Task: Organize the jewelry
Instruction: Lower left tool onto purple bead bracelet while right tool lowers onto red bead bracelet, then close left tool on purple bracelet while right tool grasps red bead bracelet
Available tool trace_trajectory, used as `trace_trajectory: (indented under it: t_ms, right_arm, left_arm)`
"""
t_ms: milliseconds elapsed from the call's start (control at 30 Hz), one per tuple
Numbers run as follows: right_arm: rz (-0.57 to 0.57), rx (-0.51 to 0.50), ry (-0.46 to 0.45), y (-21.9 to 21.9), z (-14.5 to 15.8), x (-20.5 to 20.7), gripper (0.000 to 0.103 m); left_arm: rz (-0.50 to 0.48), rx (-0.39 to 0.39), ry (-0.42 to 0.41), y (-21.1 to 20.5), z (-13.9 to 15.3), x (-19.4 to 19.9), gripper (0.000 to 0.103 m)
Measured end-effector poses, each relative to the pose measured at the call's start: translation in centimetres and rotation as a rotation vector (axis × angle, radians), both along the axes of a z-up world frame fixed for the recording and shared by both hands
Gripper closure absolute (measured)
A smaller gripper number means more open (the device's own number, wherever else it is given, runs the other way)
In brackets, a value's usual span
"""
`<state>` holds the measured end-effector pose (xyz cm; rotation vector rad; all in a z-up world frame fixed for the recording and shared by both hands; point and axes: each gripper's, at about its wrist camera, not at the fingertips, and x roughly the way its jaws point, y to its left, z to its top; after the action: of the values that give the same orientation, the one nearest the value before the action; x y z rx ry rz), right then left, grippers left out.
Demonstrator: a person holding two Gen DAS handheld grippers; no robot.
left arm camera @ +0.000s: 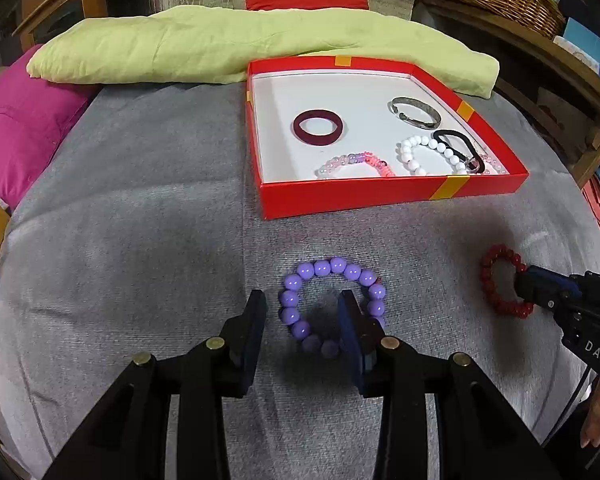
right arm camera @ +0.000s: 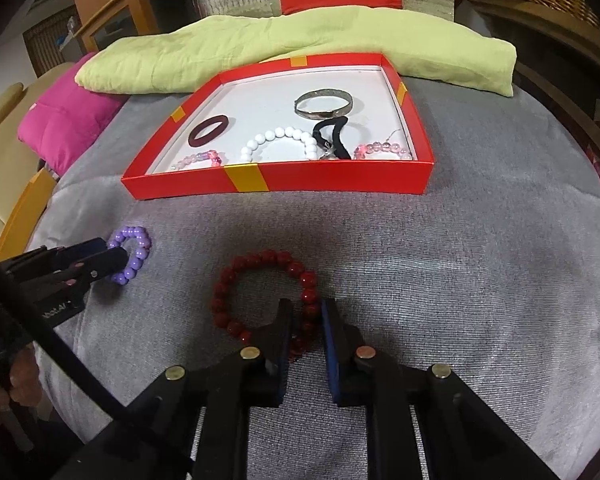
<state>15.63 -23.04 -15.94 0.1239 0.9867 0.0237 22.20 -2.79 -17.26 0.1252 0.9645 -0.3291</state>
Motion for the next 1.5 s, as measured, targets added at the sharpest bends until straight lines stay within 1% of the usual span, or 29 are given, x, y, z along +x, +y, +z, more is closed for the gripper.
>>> trace_trajectory:
  t_ms: [67, 100, 133, 200, 333, 467, 600, 667, 767, 867, 900, 933, 967, 1000, 1033, 1067, 1133, 1200, 1233, 1300, 1367, 1400, 1500]
  right_arm:
    - [-0.002, 0.006, 0.002, -0.1, 0.0, 0.0, 0.087]
    - [-0.005, 0.011, 0.002, -0.1, 0.0, 0.0, 0.086]
    - [-0.01, 0.018, 0.003, -0.2, -0.1, 0.0, 0.086]
    - [-0.013, 0.022, 0.004, -0.2, -0.1, 0.0, 0.085]
    - [-0.019, 0.021, 0.003, 0.0, 0.0, 0.0, 0.086]
    - [-0.019, 0.042, 0.0, -0.1, 0.2, -0.1, 0.092]
    - [-0.035, 0.085, -0.008, -0.5, 0.3, -0.2, 0.092]
    - [-0.043, 0.102, -0.003, -0.6, 0.2, -0.1, 0.092]
    - [-0.059, 0.121, 0.018, -0.7, 0.0, 0.2, 0.09]
    - [-0.057, 0.114, 0.022, -0.3, 0.0, 0.4, 0.08]
    - [-0.055, 0.102, 0.02, -0.1, 0.0, 0.5, 0.077]
    - [-0.05, 0.088, 0.018, 0.2, -0.1, 0.6, 0.076]
    - [-0.039, 0.067, 0.015, 0.6, -0.1, 0.6, 0.072]
    - [-0.032, 0.054, 0.011, 0.8, -0.1, 0.6, 0.07]
    - [-0.027, 0.034, 0.005, 1.1, -0.1, 0.6, 0.07]
    - [-0.023, 0.014, 0.0, 1.3, -0.1, 0.6, 0.07]
    - [-0.018, -0.019, -0.008, 1.7, -0.2, 0.5, 0.072]
    - [-0.017, -0.076, -0.019, 1.9, -0.2, 0.5, 0.089]
    - [-0.018, -0.084, -0.024, 1.9, -0.2, 0.4, 0.091]
    - [-0.026, -0.06, -0.029, 1.3, 0.0, 0.4, 0.092]
    - [-0.036, -0.063, -0.037, 0.9, 0.2, 0.3, 0.092]
    - [-0.043, -0.066, -0.041, 0.7, 0.3, 0.2, 0.092]
    - [-0.064, -0.032, -0.055, 0.0, 0.8, 0.1, 0.092]
  left_arm:
    - [-0.014, -0.01, -0.008, -0.2, 0.0, -0.1, 0.077]
    - [-0.029, -0.023, 0.004, -0.3, -0.1, -0.2, 0.091]
    - [-0.036, -0.033, 0.008, -0.3, -0.1, -0.3, 0.092]
    - [-0.049, -0.026, -0.003, -0.5, -0.1, -0.7, 0.093]
    - [-0.076, -0.039, 0.001, -0.6, 0.1, -1.1, 0.094]
    - [-0.096, -0.046, 0.003, -0.7, 0.5, -1.9, 0.094]
    - [-0.119, -0.058, 0.01, -0.9, 0.8, -2.5, 0.094]
    - [-0.121, -0.05, 0.017, -0.9, 0.6, -2.6, 0.094]
    - [-0.126, -0.031, 0.045, -1.1, 0.1, -2.4, 0.094]
    - [-0.14, -0.016, 0.038, -1.4, -0.1, -2.6, 0.093]
    - [-0.144, -0.015, 0.039, -1.4, -0.1, -2.6, 0.091]
    - [-0.15, -0.019, 0.042, -1.4, -0.1, -2.6, 0.085]
    - [-0.162, -0.027, 0.046, -1.5, -0.2, -2.7, 0.08]
    - [-0.171, -0.031, 0.046, -1.6, -0.2, -2.8, 0.072]
    - [-0.18, -0.028, 0.04, -1.8, -0.2, -3.0, 0.067]
    - [-0.185, -0.023, 0.036, -1.8, -0.3, -3.1, 0.066]
    - [-0.19, -0.006, 0.022, -2.1, -0.4, -3.3, 0.066]
    - [-0.185, 0.001, 0.015, -2.3, -0.4, -3.4, 0.066]
    - [-0.181, 0.003, 0.012, -2.4, -0.3, -3.4, 0.066]
    - [-0.176, 0.009, 0.007, -2.4, -0.2, -3.5, 0.067]
    - [-0.178, 0.018, -0.002, -2.6, -0.1, -3.7, 0.081]
    - [-0.176, 0.028, -0.009, -2.7, -0.1, -3.8, 0.09]
    - [-0.171, 0.032, -0.02, -2.8, 0.2, -4.0, 0.094]
